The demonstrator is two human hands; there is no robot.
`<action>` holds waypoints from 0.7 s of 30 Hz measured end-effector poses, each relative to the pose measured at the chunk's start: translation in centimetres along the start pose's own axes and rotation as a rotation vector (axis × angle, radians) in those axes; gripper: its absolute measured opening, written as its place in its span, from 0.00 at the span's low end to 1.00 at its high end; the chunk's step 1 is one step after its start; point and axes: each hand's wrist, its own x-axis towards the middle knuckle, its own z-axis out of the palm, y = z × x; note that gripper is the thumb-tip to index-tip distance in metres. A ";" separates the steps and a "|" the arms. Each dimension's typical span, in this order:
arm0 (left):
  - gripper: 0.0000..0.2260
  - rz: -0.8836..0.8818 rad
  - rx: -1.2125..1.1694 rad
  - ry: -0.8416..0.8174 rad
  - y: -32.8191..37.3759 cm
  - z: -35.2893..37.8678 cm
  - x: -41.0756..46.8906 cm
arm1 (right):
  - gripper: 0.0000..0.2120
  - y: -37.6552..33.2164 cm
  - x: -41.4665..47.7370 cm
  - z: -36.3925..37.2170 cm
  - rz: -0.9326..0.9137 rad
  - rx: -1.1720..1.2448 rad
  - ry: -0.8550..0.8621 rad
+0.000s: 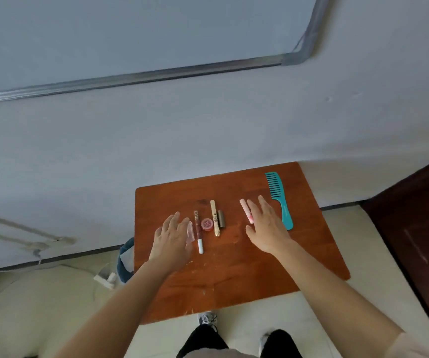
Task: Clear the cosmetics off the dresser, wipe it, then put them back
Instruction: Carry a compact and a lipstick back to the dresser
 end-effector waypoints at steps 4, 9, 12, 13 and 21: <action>0.28 0.061 -0.031 -0.060 -2.4 2.9 3.5 | 0.35 -1.4 3.2 3.5 0.061 -0.033 -0.116; 0.29 0.199 0.036 -0.094 -4.4 7.2 3.3 | 0.25 -3.1 1.9 8.2 0.124 -0.033 -0.079; 0.23 0.263 0.012 -0.009 -5.2 8.5 3.1 | 0.21 -4.2 0.1 10.3 0.174 0.001 -0.003; 0.22 0.277 0.009 0.004 -5.4 8.5 3.3 | 0.21 -4.5 -0.2 10.6 0.205 0.008 0.015; 0.19 0.391 -0.057 0.065 -6.5 7.9 4.3 | 0.15 -4.5 -2.1 10.0 0.316 0.162 0.060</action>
